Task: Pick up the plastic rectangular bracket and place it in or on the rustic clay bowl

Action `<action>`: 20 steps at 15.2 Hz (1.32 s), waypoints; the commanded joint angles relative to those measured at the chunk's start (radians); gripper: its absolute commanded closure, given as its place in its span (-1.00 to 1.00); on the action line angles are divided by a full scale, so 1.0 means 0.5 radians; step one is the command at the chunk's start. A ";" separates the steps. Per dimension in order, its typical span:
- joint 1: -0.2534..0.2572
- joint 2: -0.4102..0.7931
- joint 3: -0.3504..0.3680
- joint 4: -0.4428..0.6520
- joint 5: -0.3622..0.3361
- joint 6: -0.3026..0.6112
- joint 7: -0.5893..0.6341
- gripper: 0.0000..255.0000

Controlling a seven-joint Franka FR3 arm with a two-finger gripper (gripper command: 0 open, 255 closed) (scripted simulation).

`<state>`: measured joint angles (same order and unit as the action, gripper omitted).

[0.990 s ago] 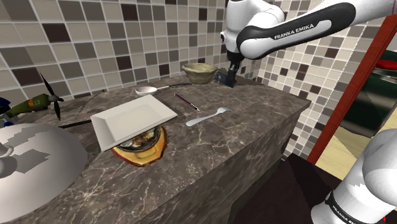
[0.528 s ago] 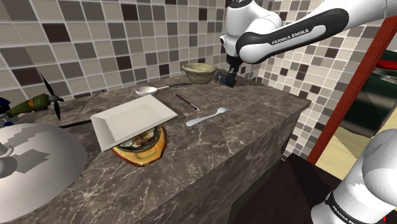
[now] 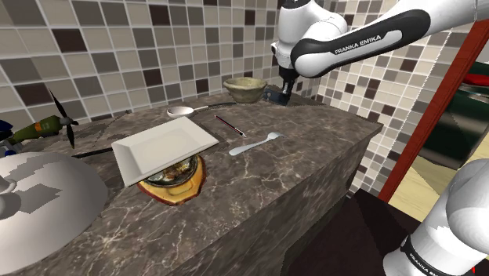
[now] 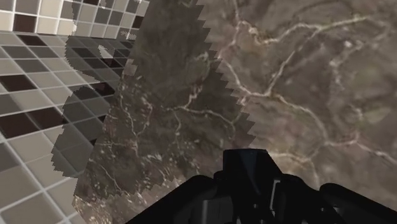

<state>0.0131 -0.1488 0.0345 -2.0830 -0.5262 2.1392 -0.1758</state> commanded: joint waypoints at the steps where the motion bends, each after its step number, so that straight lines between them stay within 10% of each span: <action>1: 0.000 0.007 0.000 -0.005 0.001 -0.003 0.001 1.00; 9: 0.002 -0.006 -0.001 0.036 0.016 -0.045 -0.028 1.00; 10: 0.002 -0.006 -0.001 0.036 0.016 -0.045 -0.028 -1.00; 14: 0.067 0.013 -0.131 0.065 0.486 0.297 -0.640 -1.00; 20: 0.052 0.114 -0.149 0.031 0.468 0.435 -0.629 -1.00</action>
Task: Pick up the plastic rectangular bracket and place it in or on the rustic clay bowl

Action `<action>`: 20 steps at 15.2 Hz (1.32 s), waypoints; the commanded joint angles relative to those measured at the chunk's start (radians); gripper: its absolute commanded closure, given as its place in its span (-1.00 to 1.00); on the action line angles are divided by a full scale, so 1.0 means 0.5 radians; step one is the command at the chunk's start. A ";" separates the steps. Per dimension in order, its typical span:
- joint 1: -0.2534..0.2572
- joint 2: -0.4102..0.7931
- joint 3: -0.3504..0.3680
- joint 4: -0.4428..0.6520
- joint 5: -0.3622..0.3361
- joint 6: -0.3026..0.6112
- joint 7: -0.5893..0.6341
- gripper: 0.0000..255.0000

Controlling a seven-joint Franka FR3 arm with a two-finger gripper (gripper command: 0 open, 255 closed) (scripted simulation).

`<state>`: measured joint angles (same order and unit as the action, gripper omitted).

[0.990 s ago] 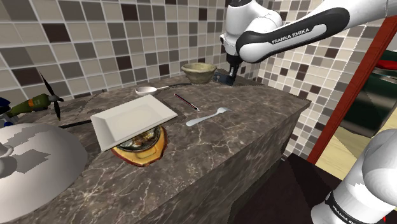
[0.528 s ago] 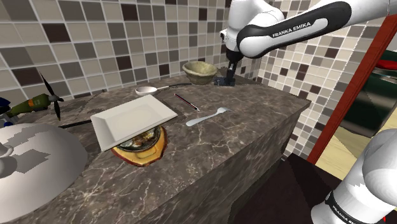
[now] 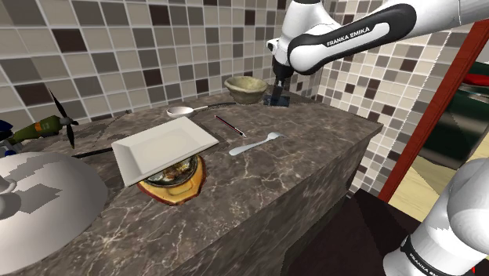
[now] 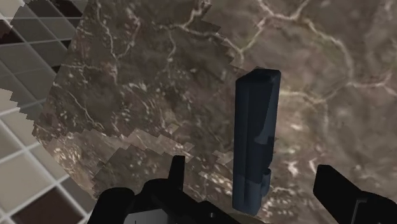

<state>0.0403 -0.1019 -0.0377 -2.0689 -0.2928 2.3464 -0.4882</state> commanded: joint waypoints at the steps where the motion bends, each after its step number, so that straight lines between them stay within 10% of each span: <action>1: -0.006 0.038 -0.007 -0.001 -0.002 0.044 -0.003 -1.00; 9: -0.007 0.049 -0.009 -0.003 -0.004 0.056 -0.002 -1.00; 10: -0.007 0.049 -0.009 -0.003 -0.004 0.056 -0.002 1.00; 20: -0.006 0.042 -0.008 0.016 0.002 0.031 -0.010 1.00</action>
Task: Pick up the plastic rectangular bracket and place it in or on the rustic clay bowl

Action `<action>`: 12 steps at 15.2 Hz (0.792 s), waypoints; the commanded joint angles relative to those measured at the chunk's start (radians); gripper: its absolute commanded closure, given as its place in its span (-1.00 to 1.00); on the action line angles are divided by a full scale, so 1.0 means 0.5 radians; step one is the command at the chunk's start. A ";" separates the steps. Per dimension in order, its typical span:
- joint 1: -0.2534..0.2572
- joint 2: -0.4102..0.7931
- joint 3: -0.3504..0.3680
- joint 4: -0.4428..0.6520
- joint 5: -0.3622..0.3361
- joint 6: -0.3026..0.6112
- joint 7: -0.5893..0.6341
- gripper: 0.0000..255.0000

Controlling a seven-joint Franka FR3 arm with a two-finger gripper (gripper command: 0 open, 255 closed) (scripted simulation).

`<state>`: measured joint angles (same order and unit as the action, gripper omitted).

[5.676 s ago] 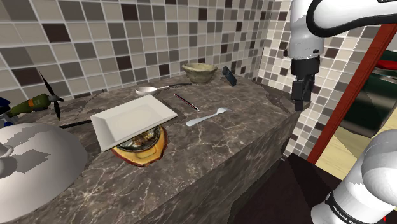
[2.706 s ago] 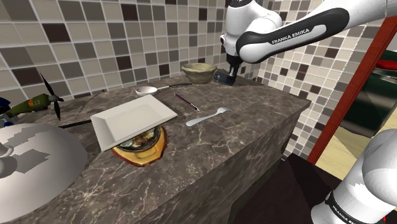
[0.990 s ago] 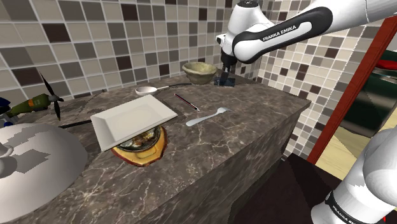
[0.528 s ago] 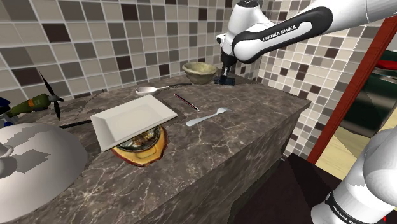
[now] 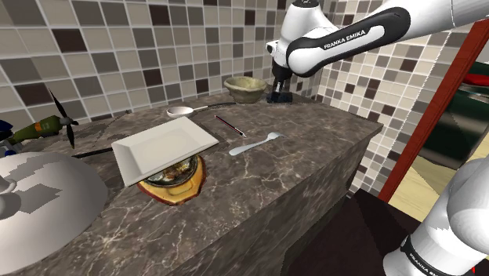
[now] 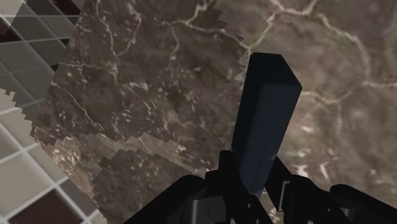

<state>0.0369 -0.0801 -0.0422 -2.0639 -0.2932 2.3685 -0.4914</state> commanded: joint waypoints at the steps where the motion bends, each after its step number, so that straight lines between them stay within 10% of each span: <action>1: 0.002 -0.008 0.001 0.026 0.010 -0.038 -0.012 1.00; 12: 0.014 -0.049 0.007 0.272 0.067 -0.320 -0.093 1.00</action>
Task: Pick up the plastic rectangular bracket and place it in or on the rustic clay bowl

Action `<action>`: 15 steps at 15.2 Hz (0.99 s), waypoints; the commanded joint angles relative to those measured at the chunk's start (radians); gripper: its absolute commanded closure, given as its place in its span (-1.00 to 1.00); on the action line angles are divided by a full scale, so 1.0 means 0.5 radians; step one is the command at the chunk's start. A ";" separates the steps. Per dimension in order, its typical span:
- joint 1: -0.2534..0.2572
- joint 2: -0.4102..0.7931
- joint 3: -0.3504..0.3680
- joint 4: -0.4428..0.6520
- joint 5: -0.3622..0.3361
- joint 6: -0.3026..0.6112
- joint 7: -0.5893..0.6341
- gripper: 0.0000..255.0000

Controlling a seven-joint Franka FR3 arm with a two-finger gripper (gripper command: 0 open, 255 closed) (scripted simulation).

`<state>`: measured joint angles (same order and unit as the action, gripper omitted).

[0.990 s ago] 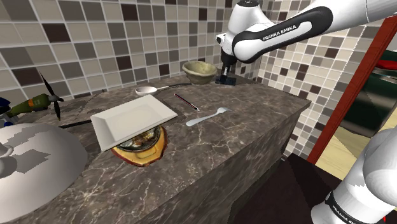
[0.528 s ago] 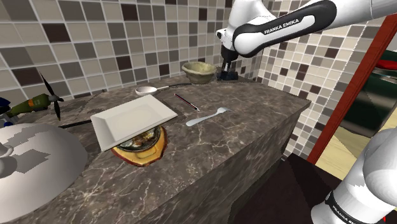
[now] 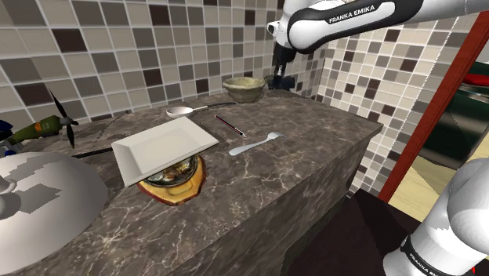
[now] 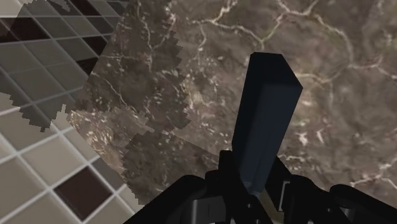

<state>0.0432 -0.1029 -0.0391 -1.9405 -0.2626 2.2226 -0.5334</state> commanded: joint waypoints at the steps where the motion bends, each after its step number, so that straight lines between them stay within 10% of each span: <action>1: 0.002 -0.005 0.001 0.050 0.010 -0.054 -0.015 1.00; 15: 0.012 0.025 0.008 0.457 0.059 -0.424 -0.103 1.00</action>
<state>0.0487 -0.0897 -0.0356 -1.7257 -0.2343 2.0254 -0.5825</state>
